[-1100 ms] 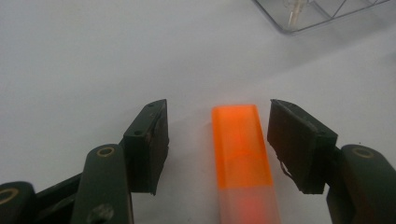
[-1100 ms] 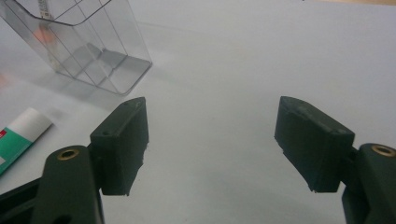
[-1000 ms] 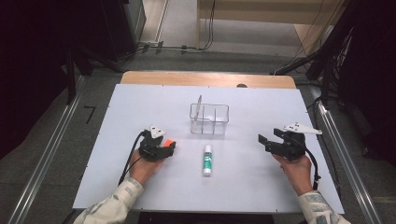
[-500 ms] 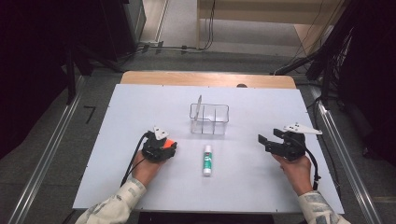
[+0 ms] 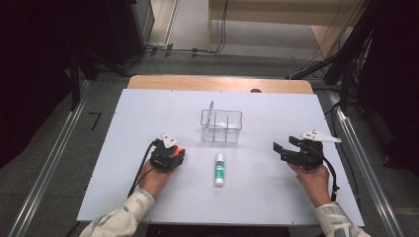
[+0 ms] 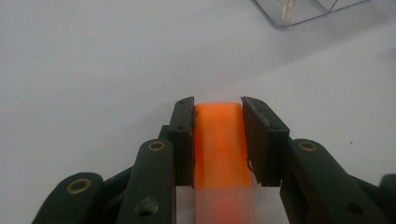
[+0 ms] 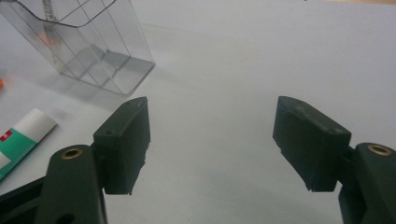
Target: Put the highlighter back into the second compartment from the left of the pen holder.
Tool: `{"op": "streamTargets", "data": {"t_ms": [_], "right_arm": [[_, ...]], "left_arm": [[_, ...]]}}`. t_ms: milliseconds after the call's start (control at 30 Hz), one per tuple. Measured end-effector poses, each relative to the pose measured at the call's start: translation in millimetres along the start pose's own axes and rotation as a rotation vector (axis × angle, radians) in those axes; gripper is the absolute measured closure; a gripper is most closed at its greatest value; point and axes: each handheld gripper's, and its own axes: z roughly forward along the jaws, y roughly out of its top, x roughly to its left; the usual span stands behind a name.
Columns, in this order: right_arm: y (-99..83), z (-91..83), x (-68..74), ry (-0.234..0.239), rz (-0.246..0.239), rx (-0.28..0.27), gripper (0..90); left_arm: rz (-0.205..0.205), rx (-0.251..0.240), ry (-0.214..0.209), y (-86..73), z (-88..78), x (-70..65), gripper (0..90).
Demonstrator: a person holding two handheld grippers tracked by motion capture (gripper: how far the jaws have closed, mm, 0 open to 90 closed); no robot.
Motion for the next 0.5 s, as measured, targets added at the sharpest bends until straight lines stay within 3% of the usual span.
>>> {"op": "streamTargets", "data": {"t_ms": [267,500], "right_arm": [[0.2,-0.9,-0.7,-0.001,0.002,-0.007,26.5],[0.2,-0.7,-0.4,0.000,0.001,-0.007,26.7]], "left_arm": [[-0.006,0.013,-0.007,3.2,-2.9,2.3,67.2],[-0.029,-0.036,-0.030,8.2,-11.5,3.4,67.5]]}}
